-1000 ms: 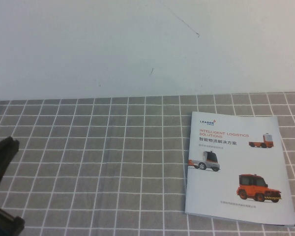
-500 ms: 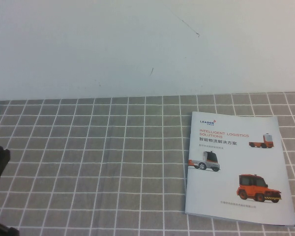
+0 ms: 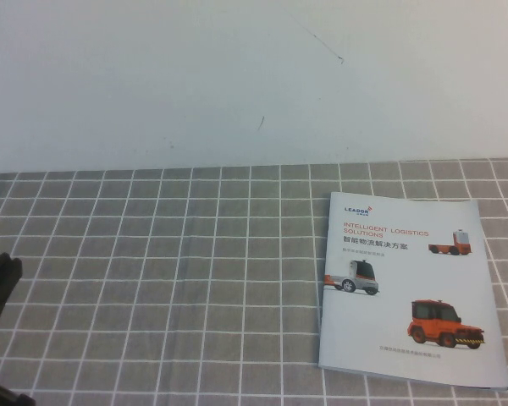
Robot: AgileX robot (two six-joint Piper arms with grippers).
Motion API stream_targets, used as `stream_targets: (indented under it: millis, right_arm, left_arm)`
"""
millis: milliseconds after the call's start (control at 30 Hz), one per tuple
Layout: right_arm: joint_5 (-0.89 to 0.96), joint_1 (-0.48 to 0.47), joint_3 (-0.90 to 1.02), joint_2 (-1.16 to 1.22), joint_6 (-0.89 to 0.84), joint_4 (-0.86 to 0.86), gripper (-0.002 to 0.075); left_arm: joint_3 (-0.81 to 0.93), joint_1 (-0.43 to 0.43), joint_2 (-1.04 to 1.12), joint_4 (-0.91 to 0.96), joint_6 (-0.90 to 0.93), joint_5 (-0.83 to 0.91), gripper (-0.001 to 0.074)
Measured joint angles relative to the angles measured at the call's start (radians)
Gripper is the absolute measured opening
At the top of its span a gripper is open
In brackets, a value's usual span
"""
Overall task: Close book
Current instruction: 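Close the open booklet and leave it lying on the table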
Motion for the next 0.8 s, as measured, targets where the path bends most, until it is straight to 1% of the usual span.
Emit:
stream_targets:
  millis: [367, 533, 667, 800]
  right_arm:
    - [0.0, 0.0, 0.0, -0.002, 0.0, 0.0, -0.0003]
    - [0.0, 0.0, 0.0, -0.002, 0.0, 0.0, -0.0003]
    - [0.0, 0.0, 0.0, -0.002, 0.0, 0.002, -0.0003]
    - [0.0, 0.0, 0.0, -0.002, 0.0, 0.002, -0.0003]
  left_arm:
    - [0.023, 0.0, -0.021, -0.012, 0.0, 0.0, -0.0004]
    - [0.113, 0.013, -0.138, -0.026, 0.012, -0.022, -0.0004]
    - [0.223, 0.022, -0.246, -0.033, 0.046, -0.05, -0.0004]
    - [0.32, 0.022, -0.302, -0.045, 0.056, -0.102, -0.0004]
